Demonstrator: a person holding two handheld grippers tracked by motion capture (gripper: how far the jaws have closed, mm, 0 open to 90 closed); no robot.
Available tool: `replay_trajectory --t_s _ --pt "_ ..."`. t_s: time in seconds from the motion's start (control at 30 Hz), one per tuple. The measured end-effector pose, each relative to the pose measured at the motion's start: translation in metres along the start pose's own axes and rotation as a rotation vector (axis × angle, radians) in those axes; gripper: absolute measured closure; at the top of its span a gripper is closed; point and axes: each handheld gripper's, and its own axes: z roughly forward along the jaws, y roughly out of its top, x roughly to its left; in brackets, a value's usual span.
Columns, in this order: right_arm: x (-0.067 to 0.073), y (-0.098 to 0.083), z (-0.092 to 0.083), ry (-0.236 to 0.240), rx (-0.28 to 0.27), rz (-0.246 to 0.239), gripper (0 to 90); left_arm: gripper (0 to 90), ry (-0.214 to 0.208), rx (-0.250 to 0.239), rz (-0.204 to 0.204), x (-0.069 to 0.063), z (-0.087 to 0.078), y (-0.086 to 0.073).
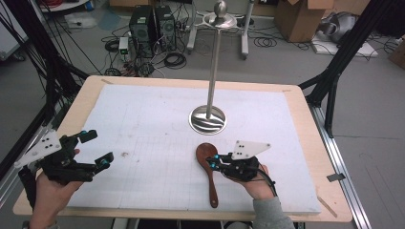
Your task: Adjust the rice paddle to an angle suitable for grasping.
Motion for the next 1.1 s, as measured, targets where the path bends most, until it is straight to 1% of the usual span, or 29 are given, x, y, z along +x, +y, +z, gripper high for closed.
replay_trajectory --t_s 0.03,0.07,0.1,0.13,0.17,0.27,0.37,0.47,0.53,0.63,0.7,0.8,0.9,1.0,1.1 --pt "0.001 -0.001 0.003 0.001 0.014 -0.001 89.4 2.2 0.0 0.0 0.0 0.0 0.0 0.0" --pt "0.001 -0.001 0.003 0.001 0.014 -0.001 89.4 2.2 0.0 0.0 0.001 0.0 0.0 0.0" --pt "0.002 -0.003 0.008 0.014 0.021 -0.008 89.4 2.2 0.002 0.001 -0.002 0.001 -0.001 0.0" --pt "0.003 -0.004 0.01 0.015 0.026 -0.011 89.4 2.2 0.002 0.001 -0.002 0.001 -0.001 0.0" --pt "0.003 -0.005 0.012 0.015 0.038 -0.003 89.4 2.2 0.003 0.0 -0.003 0.001 -0.001 -0.001" --pt "0.003 -0.008 0.018 0.019 0.055 -0.007 89.4 2.2 0.004 0.004 -0.004 0.002 -0.001 -0.001" --pt "0.004 -0.012 0.024 0.033 0.08 0.0 89.5 2.2 0.004 0.005 -0.005 0.002 -0.001 -0.001" --pt "0.004 -0.016 0.03 0.043 0.114 -0.004 89.6 2.2 0.006 0.007 -0.007 0.002 0.0 -0.002" --pt "0.006 -0.018 0.035 0.052 0.14 -0.001 89.6 2.2 0.01 0.014 -0.001 0.002 0.0 -0.002" --pt "0.007 -0.021 0.04 0.057 0.153 -0.004 89.7 2.2 0.012 0.02 0.006 0.001 0.0 -0.002" --pt "0.007 -0.022 0.042 0.062 0.161 0.004 89.6 2.2 0.01 0.017 0.007 0.001 0.0 -0.002" --pt "0.008 -0.027 0.047 0.069 0.194 0.015 89.7 2.2 0.013 0.016 0.006 0.001 0.0 -0.001" --pt "0.011 -0.029 0.05 0.076 0.219 0.002 89.7 2.2 0.011 0.014 0.007 0.001 0.0 -0.001" --pt "0.013 -0.03 0.053 0.087 0.235 0.002 89.7 2.2 0.012 0.015 0.006 0.001 -0.001 -0.001" --pt "0.014 -0.032 0.055 0.094 0.247 0.006 89.7 2.2 0.027 0.017 0.012 0.003 -0.001 -0.003"
